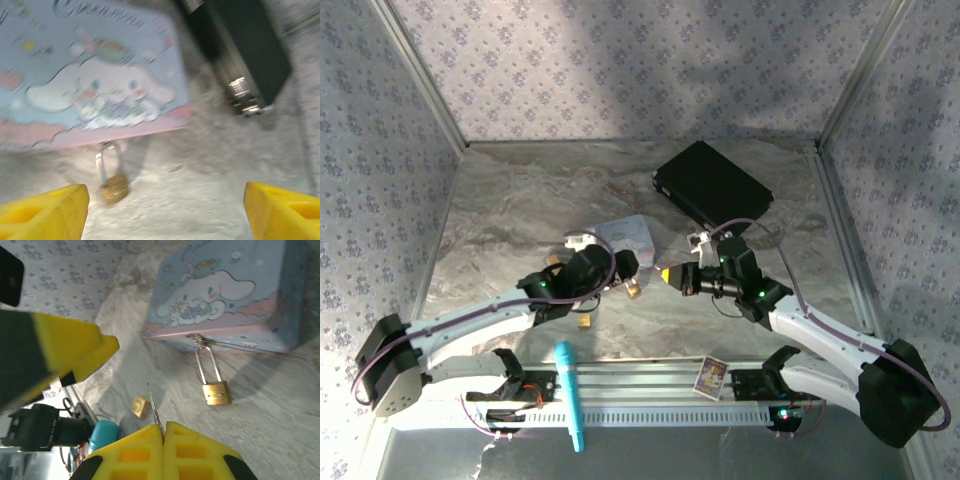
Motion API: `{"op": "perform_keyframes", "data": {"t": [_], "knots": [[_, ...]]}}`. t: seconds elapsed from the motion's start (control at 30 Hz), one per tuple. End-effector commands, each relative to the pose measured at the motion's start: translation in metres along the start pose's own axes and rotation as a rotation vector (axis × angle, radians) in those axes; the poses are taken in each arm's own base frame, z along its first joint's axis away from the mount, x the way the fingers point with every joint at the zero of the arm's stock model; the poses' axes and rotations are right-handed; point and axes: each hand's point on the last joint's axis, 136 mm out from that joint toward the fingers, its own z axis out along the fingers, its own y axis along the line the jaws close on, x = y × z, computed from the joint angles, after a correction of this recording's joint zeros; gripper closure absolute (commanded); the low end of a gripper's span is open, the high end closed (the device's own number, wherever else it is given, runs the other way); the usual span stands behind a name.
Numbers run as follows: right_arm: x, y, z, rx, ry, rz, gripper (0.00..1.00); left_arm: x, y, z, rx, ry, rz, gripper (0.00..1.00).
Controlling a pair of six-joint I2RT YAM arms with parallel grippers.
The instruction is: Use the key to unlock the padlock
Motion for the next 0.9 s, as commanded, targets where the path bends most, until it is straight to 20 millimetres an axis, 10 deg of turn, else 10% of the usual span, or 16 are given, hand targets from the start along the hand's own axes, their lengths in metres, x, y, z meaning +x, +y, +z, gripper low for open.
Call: {"op": "perform_keyframes", "data": {"t": [0.0,0.33,0.87], "knots": [[-0.003,-0.009,-0.003,0.065,-0.003,-0.026,1.00,0.014,0.025,0.010,-0.157,0.018,0.002,0.21],[0.015,-0.025,0.005,0.089,0.030,0.008,1.00,0.055,0.024,0.058,-0.212,0.096,0.013,0.27],[0.039,-0.046,0.007,0.129,0.051,0.021,1.00,0.054,0.043,0.087,-0.341,0.065,-0.010,0.36]]}}
